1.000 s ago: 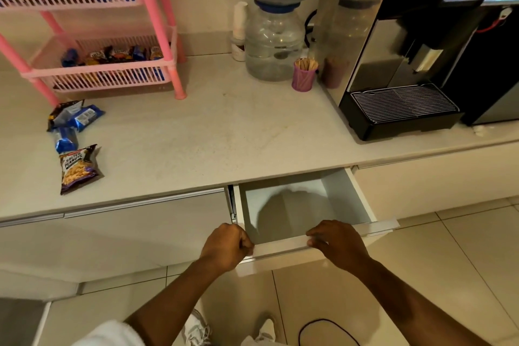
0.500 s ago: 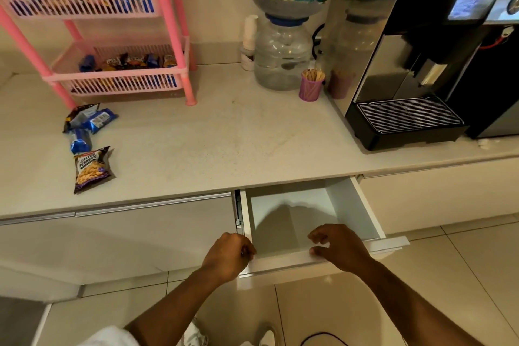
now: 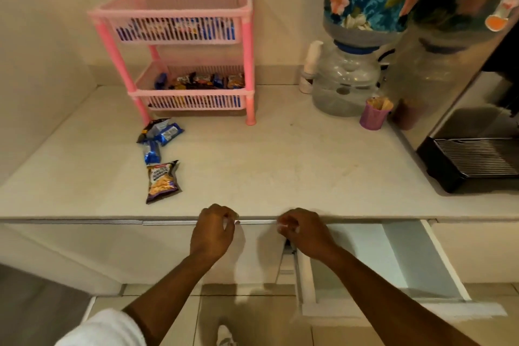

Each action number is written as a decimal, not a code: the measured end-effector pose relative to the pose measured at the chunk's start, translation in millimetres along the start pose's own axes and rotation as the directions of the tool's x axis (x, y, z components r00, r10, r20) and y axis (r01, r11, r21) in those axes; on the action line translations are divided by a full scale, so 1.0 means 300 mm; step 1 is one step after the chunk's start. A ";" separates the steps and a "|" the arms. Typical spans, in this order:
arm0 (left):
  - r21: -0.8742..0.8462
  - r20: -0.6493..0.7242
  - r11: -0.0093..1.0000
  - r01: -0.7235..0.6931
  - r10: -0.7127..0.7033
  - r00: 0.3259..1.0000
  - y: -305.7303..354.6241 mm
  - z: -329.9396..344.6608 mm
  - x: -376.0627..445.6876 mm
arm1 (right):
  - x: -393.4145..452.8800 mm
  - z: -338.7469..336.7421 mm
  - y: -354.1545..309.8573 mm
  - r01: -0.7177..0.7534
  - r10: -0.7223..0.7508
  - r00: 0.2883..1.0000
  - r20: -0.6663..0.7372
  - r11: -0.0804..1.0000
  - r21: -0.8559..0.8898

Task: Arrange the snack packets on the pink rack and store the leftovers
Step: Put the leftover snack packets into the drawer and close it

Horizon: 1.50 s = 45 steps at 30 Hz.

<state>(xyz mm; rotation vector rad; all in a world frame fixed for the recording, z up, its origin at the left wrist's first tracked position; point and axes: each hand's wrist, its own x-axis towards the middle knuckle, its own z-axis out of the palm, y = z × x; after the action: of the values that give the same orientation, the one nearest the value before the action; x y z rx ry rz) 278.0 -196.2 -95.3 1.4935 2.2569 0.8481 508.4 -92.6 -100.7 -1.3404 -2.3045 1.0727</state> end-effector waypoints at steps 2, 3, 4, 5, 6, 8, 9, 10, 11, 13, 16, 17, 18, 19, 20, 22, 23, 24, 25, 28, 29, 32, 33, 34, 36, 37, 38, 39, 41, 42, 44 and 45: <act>0.058 -0.079 0.998 0.039 -0.034 0.996 -0.072 -0.081 0.057 | 0.101 0.049 -0.104 0.051 -0.051 0.999 0.004 0.999 -0.002; 0.081 -0.119 0.995 0.060 -0.050 0.992 -0.103 -0.116 0.083 | 0.146 0.071 -0.150 0.078 -0.078 0.997 0.009 0.997 -0.001; 0.100 -0.169 0.991 0.084 -0.066 0.983 -0.140 -0.155 0.114 | 0.200 0.099 -0.202 0.112 -0.112 0.994 0.018 0.994 -0.004; 0.119 -0.218 0.985 0.121 -0.093 0.972 -0.173 -0.191 0.145 | 0.254 0.127 -0.254 0.143 -0.142 0.989 0.031 0.990 -0.012; 0.142 -0.261 0.974 0.174 -0.132 0.956 -0.207 -0.226 0.179 | 0.309 0.156 -0.308 0.171 -0.170 0.984 0.044 0.985 -0.020; 0.188 -0.300 0.938 0.290 -0.227 0.927 -0.269 -0.283 0.248 | 0.414 0.210 -0.409 0.215 -0.213 0.975 0.067 0.976 -0.037; 0.198 -0.290 0.921 0.336 -0.272 0.918 -0.309 -0.308 0.283 | 0.472 0.242 -0.461 0.240 -0.236 0.969 0.077 0.969 -0.054; 0.197 -0.261 0.909 0.368 -0.313 0.913 -0.349 -0.327 0.314 | 0.530 0.274 -0.512 0.264 -0.257 0.962 0.091 0.961 -0.077; 0.192 -0.225 0.903 0.385 -0.341 0.913 -0.389 -0.341 0.345 | 0.589 0.306 -0.561 0.286 -0.275 0.955 0.109 0.952 -0.105; 0.203 -0.158 0.908 0.366 -0.339 0.928 -0.453 -0.348 0.391 | 0.704 0.361 -0.645 0.317 -0.295 0.944 0.144 0.934 -0.166; 0.212 -0.076 0.930 0.301 -0.291 0.954 -0.530 -0.336 0.445 | 0.882 0.435 -0.748 0.343 -0.301 0.936 0.183 0.897 -0.279; 0.168 -0.045 0.938 0.303 -0.299 0.953 -0.545 -0.330 0.457 | 0.935 0.453 -0.770 0.351 -0.302 0.933 0.199 0.884 -0.307; 0.116 -0.022 0.941 0.319 -0.318 0.948 -0.549 -0.324 0.464 | 0.980 0.464 -0.785 0.363 -0.305 0.928 0.214 0.871 -0.332; 0.088 -0.010 0.937 0.339 -0.339 0.941 -0.557 -0.318 0.472 | 1.026 0.481 -0.798 0.377 -0.311 0.922 0.231 0.856 -0.354; 0.096 -0.013 0.934 0.343 -0.344 0.939 -0.560 -0.312 0.477 | 1.068 0.495 -0.809 0.391 -0.317 0.916 0.245 0.840 -0.377; 0.190 -0.041 0.937 0.294 -0.292 0.956 -0.561 -0.304 0.484 | 1.140 0.524 -0.824 0.411 -0.333 0.910 0.247 0.804 -0.430; 0.216 -0.055 0.939 0.267 -0.261 0.964 -0.559 -0.304 0.484 | 1.167 0.534 -0.829 0.421 -0.350 0.907 0.237 0.783 -0.457; 0.223 -0.056 0.942 0.250 -0.243 0.968 -0.566 -0.306 0.487 | 1.194 0.546 -0.835 0.435 -0.371 0.900 0.228 0.759 -0.484; 0.222 -0.050 0.945 0.240 -0.235 0.971 -0.575 -0.307 0.488 | 1.218 0.556 -0.839 0.449 -0.389 0.893 0.226 0.730 -0.516; 0.191 -0.035 0.956 0.222 -0.220 0.975 -0.601 -0.312 0.490 | 1.270 0.574 -0.842 0.474 -0.404 0.877 0.259 0.642 -0.602; 0.168 -0.035 0.962 0.214 -0.211 0.977 -0.607 -0.312 0.493 | 1.283 0.580 -0.842 0.474 -0.413 0.875 0.253 0.616 -0.629; 0.083 -0.049 0.976 0.200 -0.197 0.979 -0.616 -0.307 0.498 | 1.311 0.588 -0.837 0.451 -0.463 0.861 0.210 0.505 -0.736; 0.058 -0.053 0.978 0.201 -0.198 0.979 -0.618 -0.308 0.499 | 1.316 0.588 -0.834 0.450 -0.472 0.854 0.218 0.462 -0.764; 0.035 -0.058 0.978 0.203 -0.201 0.978 -0.621 -0.309 0.501 | 1.318 0.586 -0.828 0.454 -0.478 0.848 0.228 0.434 -0.778; -0.007 -0.079 0.981 0.193 -0.192 0.978 -0.624 -0.311 0.503 | 1.315 0.581 -0.814 0.463 -0.480 0.843 0.241 0.421 -0.780; -0.019 -0.094 0.984 0.178 -0.179 0.979 -0.624 -0.313 0.502 | 1.310 0.577 -0.804 0.469 -0.480 0.841 0.248 0.421 -0.776; -0.026 -0.113 0.986 0.162 -0.164 0.980 -0.625 -0.315 0.500 | 1.304 0.576 -0.794 0.478 -0.479 0.840 0.256 0.427 -0.768; -0.030 -0.130 0.988 0.154 -0.156 0.979 -0.623 -0.314 0.497 | 1.293 0.570 -0.780 0.487 -0.476 0.839 0.263 0.443 -0.753; -0.029 -0.157 0.987 0.158 -0.161 0.974 -0.610 -0.308 0.491 | 1.263 0.556 -0.746 0.500 -0.474 0.839 0.265 0.485 -0.717; -0.023 -0.165 0.985 0.169 -0.171 0.971 -0.600 -0.304 0.491 | 1.244 0.545 -0.726 0.503 -0.480 0.839 0.257 0.502 -0.703; -0.036 -0.177 0.976 0.216 -0.219 0.960 -0.574 -0.298 0.487 | 1.201 0.519 -0.687 0.500 -0.490 0.841 0.228 0.546 -0.672; -0.057 -0.185 0.970 0.235 -0.241 0.953 -0.555 -0.296 0.483 | 1.176 0.503 -0.668 0.498 -0.496 0.843 0.209 0.574 -0.650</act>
<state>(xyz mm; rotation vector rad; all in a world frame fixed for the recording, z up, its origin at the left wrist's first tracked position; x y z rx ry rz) 48.4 -139.0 -120.2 1.1355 2.4820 0.9855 108.0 71.4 -108.0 -0.7173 -2.9531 0.0002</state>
